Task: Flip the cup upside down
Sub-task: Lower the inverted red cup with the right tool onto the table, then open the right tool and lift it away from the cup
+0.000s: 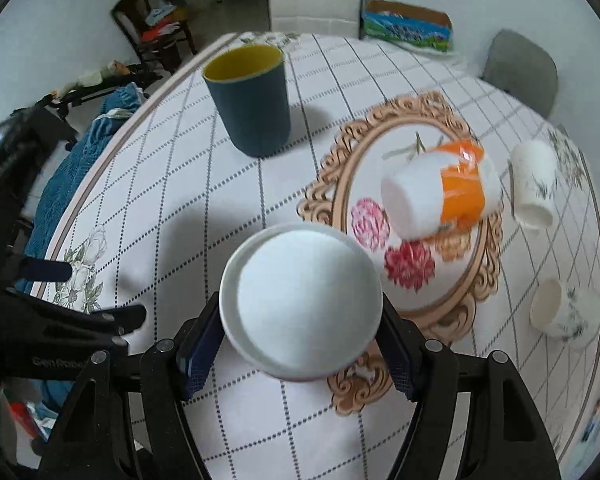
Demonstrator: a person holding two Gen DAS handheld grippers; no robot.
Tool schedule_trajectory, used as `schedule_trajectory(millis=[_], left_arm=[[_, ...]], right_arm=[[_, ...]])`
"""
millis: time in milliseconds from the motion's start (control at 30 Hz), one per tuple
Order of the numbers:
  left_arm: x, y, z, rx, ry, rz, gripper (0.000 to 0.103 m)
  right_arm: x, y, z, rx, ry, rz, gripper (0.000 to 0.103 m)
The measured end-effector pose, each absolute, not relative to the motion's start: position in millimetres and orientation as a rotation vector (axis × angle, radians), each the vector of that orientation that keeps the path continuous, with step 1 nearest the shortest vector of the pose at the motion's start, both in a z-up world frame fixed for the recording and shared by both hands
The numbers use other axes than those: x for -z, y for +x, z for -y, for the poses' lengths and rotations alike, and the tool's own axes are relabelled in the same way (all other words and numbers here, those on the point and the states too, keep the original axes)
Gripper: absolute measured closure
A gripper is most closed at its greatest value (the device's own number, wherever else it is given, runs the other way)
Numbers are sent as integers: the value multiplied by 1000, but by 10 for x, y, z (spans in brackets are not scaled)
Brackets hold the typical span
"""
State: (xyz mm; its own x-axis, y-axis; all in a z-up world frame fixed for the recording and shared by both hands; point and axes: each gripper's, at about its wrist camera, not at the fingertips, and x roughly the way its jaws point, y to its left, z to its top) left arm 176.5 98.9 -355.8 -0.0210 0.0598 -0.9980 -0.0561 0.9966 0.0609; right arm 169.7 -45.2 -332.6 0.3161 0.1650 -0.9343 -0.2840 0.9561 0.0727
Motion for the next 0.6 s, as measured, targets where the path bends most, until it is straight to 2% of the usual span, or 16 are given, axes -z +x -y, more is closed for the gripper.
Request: schedule_trajectory(millis=[33, 100, 167, 333, 600], left_arm=[[3531, 1762, -992, -92, 7, -1578, 6], [3452, 1739, -1008, -90, 17, -1552, 6], [3367, 1715, -1022, -80, 26, -1528, 6], [3133, 1617, -984, -63, 36, -1473, 6], [2724, 1445, -848, -44, 32, -1381, 6]], right_arm=[[3331, 1686, 470, -282, -104, -1228, 28], [3289, 1648, 534, -242, -79, -1243, 16], [3218, 1601, 606, -217, -44, -1246, 10], [2906, 1385, 833, -109, -12, -1225, 6], [2456, 1098, 1085, 30, -8, -1165, 5]])
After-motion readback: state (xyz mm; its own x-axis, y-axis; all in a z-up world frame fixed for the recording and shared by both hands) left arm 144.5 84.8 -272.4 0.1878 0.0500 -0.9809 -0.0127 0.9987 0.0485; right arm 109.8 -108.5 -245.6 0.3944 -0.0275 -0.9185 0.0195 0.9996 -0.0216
